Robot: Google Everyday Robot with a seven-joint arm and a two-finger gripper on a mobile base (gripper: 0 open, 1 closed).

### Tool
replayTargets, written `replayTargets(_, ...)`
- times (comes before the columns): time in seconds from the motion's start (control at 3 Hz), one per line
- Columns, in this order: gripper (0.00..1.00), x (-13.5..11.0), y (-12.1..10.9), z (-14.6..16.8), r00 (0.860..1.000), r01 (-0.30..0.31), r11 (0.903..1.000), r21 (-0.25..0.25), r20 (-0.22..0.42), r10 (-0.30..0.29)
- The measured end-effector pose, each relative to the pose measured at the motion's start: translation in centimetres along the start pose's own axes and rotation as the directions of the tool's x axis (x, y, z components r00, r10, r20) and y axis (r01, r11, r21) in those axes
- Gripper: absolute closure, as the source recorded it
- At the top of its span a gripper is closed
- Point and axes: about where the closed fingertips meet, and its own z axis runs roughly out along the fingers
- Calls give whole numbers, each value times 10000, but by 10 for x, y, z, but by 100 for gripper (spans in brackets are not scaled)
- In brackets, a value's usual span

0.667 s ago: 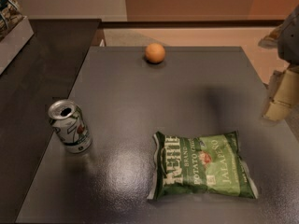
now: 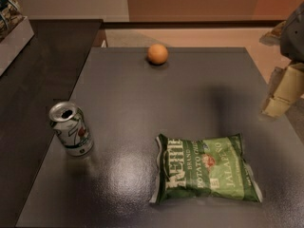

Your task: Move orange near 7up can

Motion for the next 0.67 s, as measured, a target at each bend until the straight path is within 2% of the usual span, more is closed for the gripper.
replayTargets(0.67,0,-27,-51,34,9912,-170,9996,238,1319,137)
